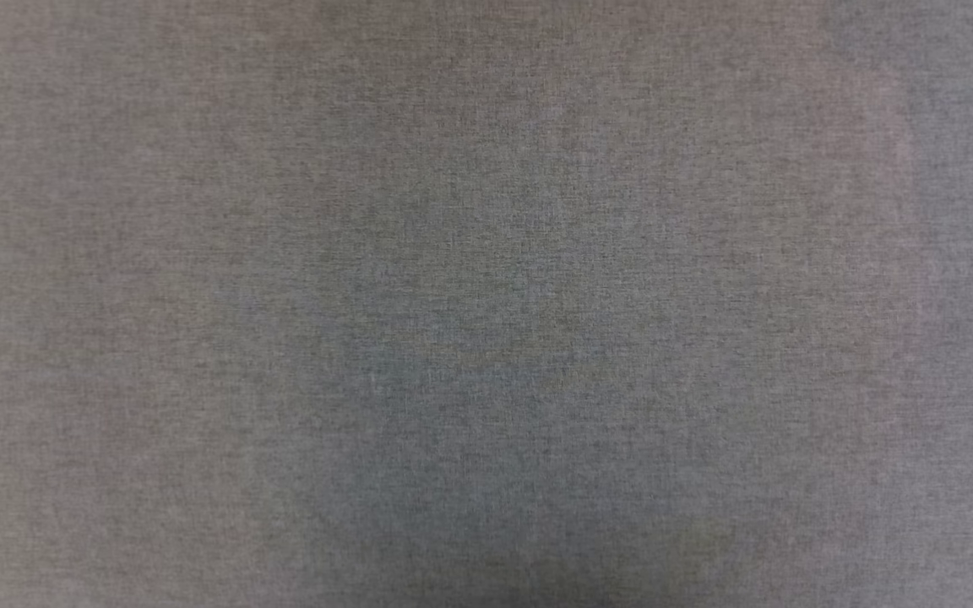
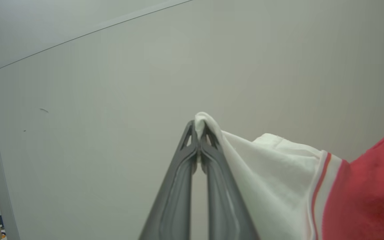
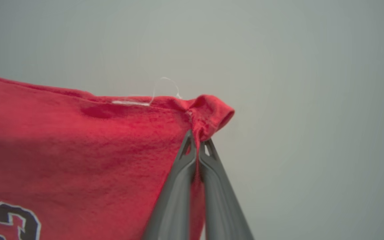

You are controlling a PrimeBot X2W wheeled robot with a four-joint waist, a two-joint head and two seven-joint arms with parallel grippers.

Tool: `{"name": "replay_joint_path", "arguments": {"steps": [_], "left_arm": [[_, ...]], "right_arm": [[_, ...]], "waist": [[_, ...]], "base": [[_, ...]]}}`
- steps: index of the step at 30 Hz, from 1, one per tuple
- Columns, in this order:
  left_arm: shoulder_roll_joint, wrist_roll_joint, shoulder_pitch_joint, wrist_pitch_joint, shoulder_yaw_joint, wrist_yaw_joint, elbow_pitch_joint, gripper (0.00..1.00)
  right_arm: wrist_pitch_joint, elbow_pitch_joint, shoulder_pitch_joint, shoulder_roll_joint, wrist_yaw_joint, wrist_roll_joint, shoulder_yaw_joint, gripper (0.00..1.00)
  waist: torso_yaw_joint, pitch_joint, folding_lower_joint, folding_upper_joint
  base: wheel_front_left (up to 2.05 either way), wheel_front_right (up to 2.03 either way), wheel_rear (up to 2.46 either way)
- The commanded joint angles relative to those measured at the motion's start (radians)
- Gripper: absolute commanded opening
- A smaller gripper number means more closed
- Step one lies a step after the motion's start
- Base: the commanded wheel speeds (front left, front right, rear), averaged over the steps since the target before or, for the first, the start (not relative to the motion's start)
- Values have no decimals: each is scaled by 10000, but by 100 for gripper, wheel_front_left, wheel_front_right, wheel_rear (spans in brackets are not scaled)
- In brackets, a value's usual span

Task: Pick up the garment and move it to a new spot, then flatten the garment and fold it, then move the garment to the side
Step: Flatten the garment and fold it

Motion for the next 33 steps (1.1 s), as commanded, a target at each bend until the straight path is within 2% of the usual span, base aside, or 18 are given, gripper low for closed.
{"name": "replay_joint_path", "arguments": {"steps": [1,9,17,23,33], "left_arm": [[45,-78,-297,-137,-65,-26,218,0],[114,-441,-430,-594,-576,-26,1452,0],[434,-822,1083,-995,-972,-26,1709,0],[852,-1045,3371,-1090,-977,24,889,0],[1284,-1445,8535,-1103,-676,826,-1651,0]], "right_arm": [[-158,241,-230,101,2,-66,146,0],[-842,1506,-641,370,2,259,1246,0],[-1610,1791,607,394,2,1044,2470,0],[-2107,1394,2069,15,2,1805,3372,0],[-2831,508,5194,-718,2,2954,4853,0]], "waist": [[-70,195,-2,0],[-62,531,-2,0],[-142,571,-2,0],[-100,222,-2,0],[-61,-1250,-2,0]], "base": [[0,0,0],[0,0,0],[0,0,0],[0,0,0],[0,0,0]]}}
